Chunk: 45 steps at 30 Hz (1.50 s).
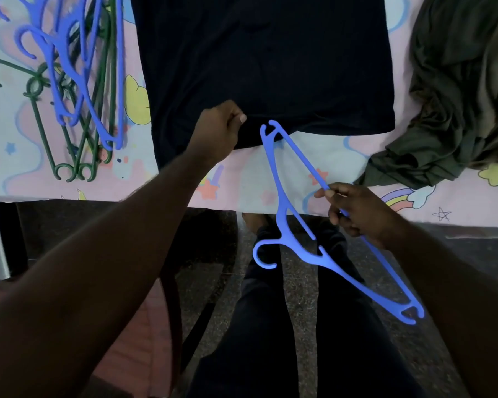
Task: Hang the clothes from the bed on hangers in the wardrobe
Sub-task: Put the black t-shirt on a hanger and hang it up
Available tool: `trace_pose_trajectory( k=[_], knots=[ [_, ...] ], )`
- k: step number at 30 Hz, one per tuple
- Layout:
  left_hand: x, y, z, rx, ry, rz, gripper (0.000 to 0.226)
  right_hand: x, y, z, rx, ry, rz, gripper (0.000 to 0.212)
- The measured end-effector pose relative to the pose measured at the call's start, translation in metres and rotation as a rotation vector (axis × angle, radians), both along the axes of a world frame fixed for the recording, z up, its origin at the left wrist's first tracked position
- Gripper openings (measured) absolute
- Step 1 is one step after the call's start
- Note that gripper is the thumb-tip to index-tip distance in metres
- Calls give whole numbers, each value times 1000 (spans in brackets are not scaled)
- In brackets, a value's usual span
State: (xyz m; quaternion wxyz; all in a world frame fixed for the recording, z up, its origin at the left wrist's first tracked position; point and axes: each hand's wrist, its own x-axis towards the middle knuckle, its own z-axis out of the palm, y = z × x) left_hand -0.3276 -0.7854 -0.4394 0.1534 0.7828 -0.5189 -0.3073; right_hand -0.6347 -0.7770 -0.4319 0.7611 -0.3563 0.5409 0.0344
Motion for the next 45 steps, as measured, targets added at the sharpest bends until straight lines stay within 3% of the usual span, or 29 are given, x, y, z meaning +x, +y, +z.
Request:
trace_pose_trajectory(
  k=[4, 9, 13, 15, 18, 22, 28, 30, 32, 35, 40, 42, 43, 45],
  knots=[
    [0, -9, 13, -124, -29, 41, 21, 14, -4, -6, -29, 1, -142, 23],
    [4, -12, 21, -124, -144, -45, 31, 36, -9, -8, -39, 4, -676, 22],
    [15, -9, 22, 68, -302, -262, 55, 64, -16, -5, -27, -10, -961, 22],
    [26, -3, 19, 147, -472, -279, 40, 76, -19, -5, -22, -13, -1040, 22],
    [48, 12, 17, 191, -511, -13, 28, 92, -23, -9, 5, -8, -1128, 23],
    [77, 30, 16, 110, -124, 570, 44, 105, -25, -13, 118, -40, -1224, 20],
    [72, 41, 22, 0, -164, 435, 24, 138, -37, -17, 122, -53, -1333, 19],
    [74, 42, 23, -14, -177, 394, 23, 156, -47, -16, 117, -35, -1301, 31],
    [80, 43, 25, 6, -187, 337, 22, 169, -56, -15, 64, 73, -1112, 39],
    [88, 45, 26, 30, -190, 299, 35, 175, -57, -22, 28, 239, -863, 33],
    [87, 40, 30, 12, -127, 402, 50, 172, -57, -27, 104, 40, -899, 34],
    [86, 37, 27, 42, -61, 488, 53, 168, -58, -22, 147, -52, -871, 24],
    [85, 36, 26, 73, -33, 525, 55, 165, -57, -19, 94, -11, -776, 17],
    [85, 33, 25, 127, -23, 556, 59, 148, -60, -22, -232, 253, -493, 9]
  ],
)
